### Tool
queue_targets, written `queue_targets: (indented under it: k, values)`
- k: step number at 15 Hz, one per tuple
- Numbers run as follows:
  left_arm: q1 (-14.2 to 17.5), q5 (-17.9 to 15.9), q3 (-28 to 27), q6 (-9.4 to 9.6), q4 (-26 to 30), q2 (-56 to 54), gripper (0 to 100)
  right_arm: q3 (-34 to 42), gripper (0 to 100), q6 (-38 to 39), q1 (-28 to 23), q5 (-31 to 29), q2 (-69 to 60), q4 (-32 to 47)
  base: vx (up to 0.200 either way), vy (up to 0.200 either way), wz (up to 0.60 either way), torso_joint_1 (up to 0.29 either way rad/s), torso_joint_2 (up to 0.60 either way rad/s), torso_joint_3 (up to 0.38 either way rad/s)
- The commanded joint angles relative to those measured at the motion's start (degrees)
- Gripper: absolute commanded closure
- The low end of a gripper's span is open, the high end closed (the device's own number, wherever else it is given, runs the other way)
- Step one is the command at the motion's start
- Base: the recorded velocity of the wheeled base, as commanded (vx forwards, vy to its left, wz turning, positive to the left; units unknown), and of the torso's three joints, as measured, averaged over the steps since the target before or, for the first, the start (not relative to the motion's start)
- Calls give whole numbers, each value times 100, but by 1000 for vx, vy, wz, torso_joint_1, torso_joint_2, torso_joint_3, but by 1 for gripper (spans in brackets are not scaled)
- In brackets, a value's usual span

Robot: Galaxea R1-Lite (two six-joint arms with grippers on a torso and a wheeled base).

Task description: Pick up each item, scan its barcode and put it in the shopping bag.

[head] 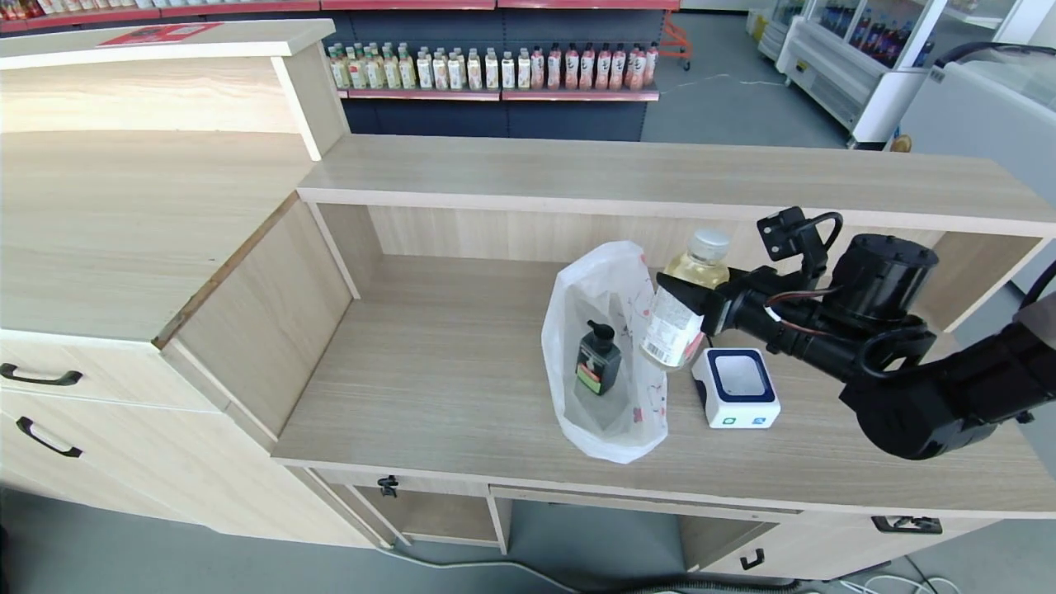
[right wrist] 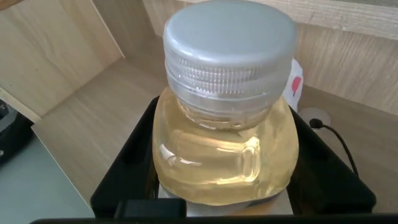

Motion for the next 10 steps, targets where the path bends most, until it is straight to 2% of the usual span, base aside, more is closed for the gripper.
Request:
queue_targets:
  k: [1,7,10]
  values:
    - [2,1,1,-5,-1,-2,0,-149,100,126,109,2,-3,51,0,0,0,0,0,0]
    - [2,10,1,-5,-1,-2,0,-44,100,170,504,-7,366,-11,0,0,0,0,0,0]
    - [2,1,1,-5,-1,-2,0,-105,100,161,680,-7,885,-353,0,0,0,0,0,0]
